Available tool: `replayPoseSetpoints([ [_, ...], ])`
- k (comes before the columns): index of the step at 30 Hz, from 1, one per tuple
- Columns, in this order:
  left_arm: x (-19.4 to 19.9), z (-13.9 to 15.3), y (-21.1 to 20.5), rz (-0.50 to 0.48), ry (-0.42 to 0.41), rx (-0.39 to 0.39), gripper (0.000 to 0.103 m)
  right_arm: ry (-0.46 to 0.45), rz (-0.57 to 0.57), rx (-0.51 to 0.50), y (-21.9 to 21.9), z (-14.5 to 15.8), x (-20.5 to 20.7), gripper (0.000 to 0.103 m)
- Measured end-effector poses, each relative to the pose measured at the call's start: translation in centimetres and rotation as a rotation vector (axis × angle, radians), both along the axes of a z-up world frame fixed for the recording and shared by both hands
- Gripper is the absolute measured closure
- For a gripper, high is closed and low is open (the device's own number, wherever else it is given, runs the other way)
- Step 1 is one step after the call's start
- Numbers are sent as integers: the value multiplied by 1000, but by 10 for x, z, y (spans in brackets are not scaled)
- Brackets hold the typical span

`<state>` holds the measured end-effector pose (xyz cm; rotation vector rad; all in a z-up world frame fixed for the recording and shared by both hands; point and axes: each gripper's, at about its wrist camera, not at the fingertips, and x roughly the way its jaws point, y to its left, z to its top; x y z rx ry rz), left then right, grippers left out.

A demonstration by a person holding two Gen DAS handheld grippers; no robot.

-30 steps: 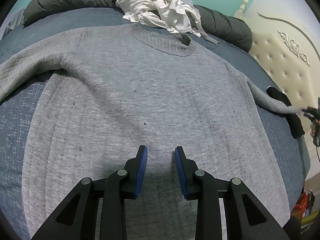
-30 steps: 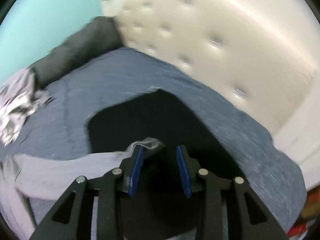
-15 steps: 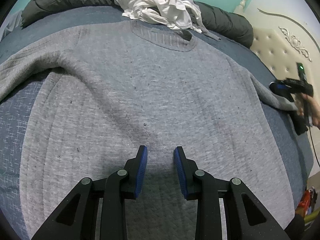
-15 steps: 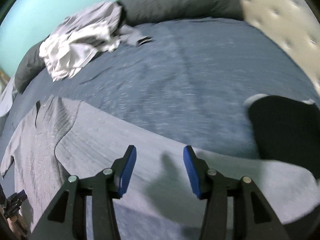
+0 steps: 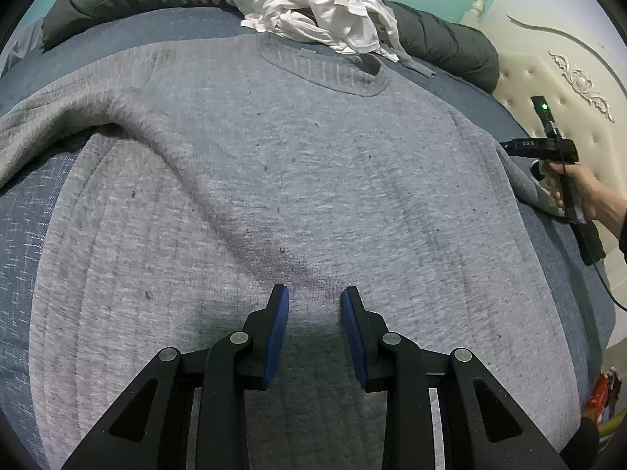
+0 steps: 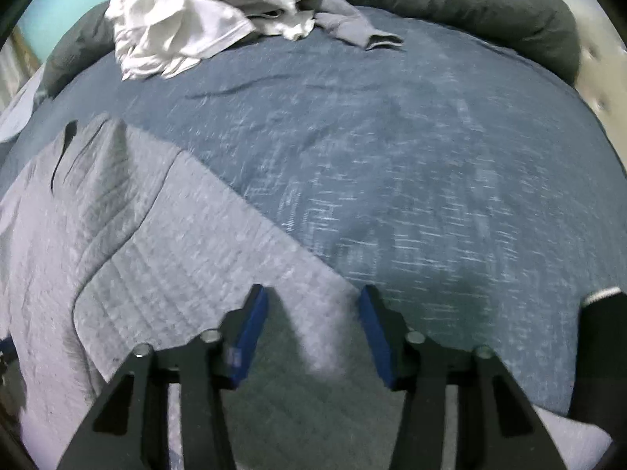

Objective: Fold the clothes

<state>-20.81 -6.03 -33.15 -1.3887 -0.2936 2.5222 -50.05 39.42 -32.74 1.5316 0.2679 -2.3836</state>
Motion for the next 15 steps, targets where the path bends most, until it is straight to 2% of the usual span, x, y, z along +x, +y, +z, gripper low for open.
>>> replayPoseSetpoints([
  [1,0,0,0,0,0,1,72,4,7,3,-1,-2,0,70],
  [3,0,-1,0,0,-1,2,72,17,11,8,-1,-3,1,92],
  [5,0,-1,0,0,-1,3,72,38,3,17,0,-3,2,101],
  [11,1,-1,2,5,1,-6,72,130,-46,31,8,13,-5,103],
  [15,1,-1,1,5,-1,-4,72,110,-12,-7,3,13,-10,103],
])
